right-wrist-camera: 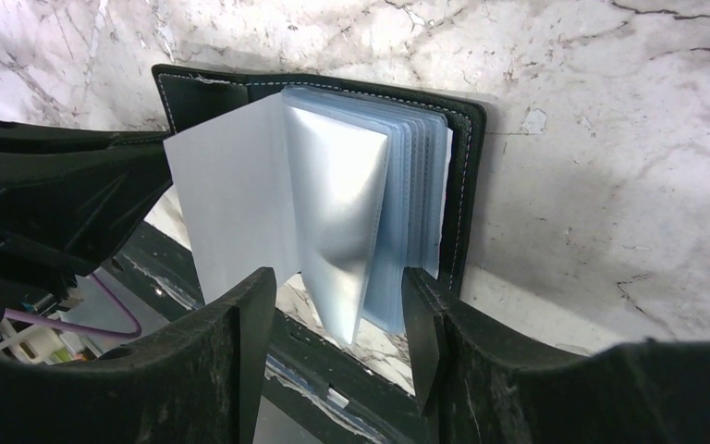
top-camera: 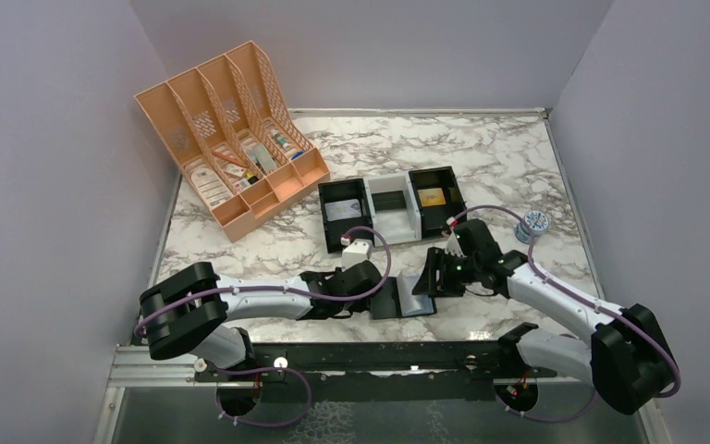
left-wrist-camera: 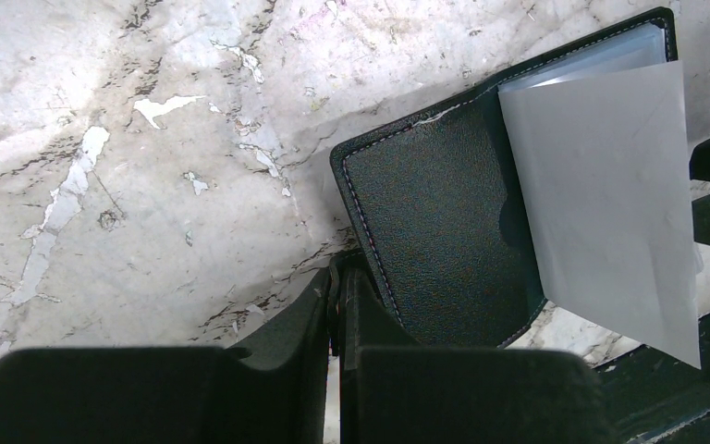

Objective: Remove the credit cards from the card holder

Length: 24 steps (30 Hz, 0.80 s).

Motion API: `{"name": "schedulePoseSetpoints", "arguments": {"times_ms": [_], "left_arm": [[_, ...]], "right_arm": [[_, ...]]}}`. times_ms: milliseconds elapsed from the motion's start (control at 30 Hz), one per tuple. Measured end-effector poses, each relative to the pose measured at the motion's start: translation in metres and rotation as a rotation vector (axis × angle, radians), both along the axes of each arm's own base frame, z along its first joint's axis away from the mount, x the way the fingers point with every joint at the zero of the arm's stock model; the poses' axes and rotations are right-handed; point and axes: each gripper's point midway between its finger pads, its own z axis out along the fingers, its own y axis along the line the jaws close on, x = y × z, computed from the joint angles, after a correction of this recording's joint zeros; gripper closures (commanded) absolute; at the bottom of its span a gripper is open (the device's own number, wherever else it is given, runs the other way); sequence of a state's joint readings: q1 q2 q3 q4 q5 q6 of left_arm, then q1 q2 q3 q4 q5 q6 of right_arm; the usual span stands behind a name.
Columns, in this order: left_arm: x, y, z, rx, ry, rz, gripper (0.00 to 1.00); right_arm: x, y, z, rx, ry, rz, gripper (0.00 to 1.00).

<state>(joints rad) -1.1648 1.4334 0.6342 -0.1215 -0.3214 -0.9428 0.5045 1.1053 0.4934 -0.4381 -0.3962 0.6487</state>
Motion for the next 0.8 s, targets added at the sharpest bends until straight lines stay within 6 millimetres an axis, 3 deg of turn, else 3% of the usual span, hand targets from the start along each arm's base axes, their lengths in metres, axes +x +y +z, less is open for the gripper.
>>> {"name": "schedulePoseSetpoints", "arguments": {"times_ms": [300, 800], "left_arm": [[0.0016, -0.0051, 0.0052, -0.011, -0.007, -0.010, 1.00], [-0.0005, -0.0062, 0.0049, -0.014, 0.002, -0.020, 1.00]], "right_arm": [[-0.0097, 0.0042, -0.0035, 0.041, 0.035, 0.016, 0.46], [-0.0034, 0.0003, 0.0042, 0.018, 0.003, -0.010, 0.43]]}}
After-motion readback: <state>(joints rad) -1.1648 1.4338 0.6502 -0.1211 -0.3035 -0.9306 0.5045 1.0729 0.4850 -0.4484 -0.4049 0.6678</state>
